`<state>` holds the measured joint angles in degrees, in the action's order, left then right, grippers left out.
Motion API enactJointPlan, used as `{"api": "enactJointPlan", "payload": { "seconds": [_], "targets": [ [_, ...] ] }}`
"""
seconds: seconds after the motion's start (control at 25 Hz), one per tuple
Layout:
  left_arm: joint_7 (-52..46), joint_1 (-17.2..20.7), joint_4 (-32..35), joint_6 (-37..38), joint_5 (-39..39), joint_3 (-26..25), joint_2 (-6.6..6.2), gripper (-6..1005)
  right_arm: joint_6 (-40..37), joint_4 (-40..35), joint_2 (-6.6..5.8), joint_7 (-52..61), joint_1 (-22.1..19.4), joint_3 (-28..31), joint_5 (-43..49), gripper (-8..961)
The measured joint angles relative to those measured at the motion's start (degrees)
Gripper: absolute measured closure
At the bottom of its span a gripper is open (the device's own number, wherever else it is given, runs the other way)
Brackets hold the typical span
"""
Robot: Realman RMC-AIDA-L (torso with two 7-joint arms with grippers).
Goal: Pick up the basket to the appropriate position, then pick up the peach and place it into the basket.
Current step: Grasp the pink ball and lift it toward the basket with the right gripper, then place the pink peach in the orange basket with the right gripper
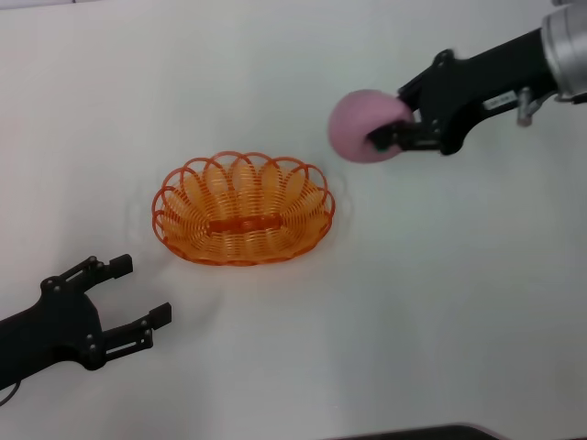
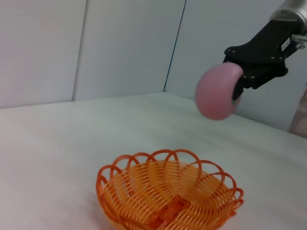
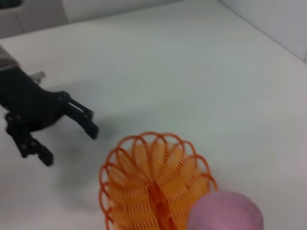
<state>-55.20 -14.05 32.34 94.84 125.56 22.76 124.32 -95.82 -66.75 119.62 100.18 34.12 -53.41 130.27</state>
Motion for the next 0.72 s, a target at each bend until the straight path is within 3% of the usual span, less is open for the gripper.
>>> {"api": "enactJointPlan", "payload": {
  "seconds": [0.24, 0.72],
  "targets": [
    [-0.08, -0.04, 0.04, 0.34, -0.02, -0.08, -0.06, 113, 2.11, 5.78, 0.30, -2.05, 0.28, -5.98, -6.23, 759],
    [-0.08, -0.10, 0.09, 0.41, -0.06, -0.09, -0.04, 112, 16.49, 19.90, 0.28, -3.94, 4.29, -17.55, -8.26, 856]
  ]
}}
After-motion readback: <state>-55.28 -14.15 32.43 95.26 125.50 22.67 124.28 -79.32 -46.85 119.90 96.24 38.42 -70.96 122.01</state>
